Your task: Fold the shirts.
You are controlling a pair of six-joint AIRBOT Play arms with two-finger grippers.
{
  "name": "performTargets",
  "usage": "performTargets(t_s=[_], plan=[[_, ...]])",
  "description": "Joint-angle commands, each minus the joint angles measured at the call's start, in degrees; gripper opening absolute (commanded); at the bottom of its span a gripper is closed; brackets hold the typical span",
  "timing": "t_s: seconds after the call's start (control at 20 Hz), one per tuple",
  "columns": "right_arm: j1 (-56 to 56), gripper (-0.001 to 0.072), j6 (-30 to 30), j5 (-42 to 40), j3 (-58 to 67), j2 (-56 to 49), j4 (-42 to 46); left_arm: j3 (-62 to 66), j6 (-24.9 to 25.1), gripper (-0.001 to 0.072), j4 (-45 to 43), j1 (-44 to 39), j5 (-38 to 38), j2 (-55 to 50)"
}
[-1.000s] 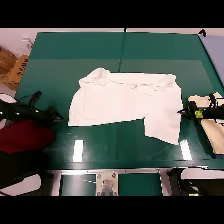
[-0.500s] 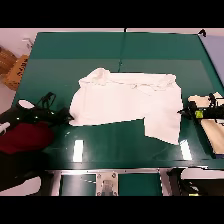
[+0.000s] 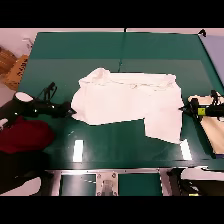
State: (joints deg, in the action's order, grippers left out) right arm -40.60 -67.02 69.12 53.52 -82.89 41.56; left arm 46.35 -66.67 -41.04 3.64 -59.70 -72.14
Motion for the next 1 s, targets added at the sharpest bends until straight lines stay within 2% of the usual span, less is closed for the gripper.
performTargets(t_s=[0.0, 0.15, 0.3, 0.55, 0.75, 0.85, 0.95], plan=[[0.0, 0.0015, 0.2, 4.8, 5.9, 7.0, -8.9, 11.0, -1.0, 0.0022, -3.6, 0.0, -4.4, 5.8], [0.0, 0.0015, 0.2, 4.7, 15.9, 17.7, -18.5, 26.6, -2.1, 0.0023, -3.5, 0.0, -4.3, 12.7], [0.0, 0.0015, 0.2, -1.3, 25.2, 28.2, -28.0, 45.5, -3.1, 0.0024, -3.6, 0.0, -3.8, 17.2], [-2.2, 0.0016, 0.2, -16.4, 38.7, 43.3, -28.9, 73.8, -7.3, 0.0024, -4.2, 0.0, -3.9, 18.4], [-3.1, 0.0016, 0.2, -25.2, 42.4, 50.5, -21.1, 76.7, -12.2, 0.0024, -12.2, 0.0, -2.8, 21.7], [-3.1, 0.0016, -0.1, -23.6, 42.4, 51.3, -17.4, 75.8, -15.3, 0.0024, -19.0, 0.0, -5.9, 21.8], [-3.1, 0.0016, -0.5, -19.2, 40.2, 50.8, -16.4, 71.7, -15.9, 0.0024, -21.1, 0.0, -8.6, 21.7]])
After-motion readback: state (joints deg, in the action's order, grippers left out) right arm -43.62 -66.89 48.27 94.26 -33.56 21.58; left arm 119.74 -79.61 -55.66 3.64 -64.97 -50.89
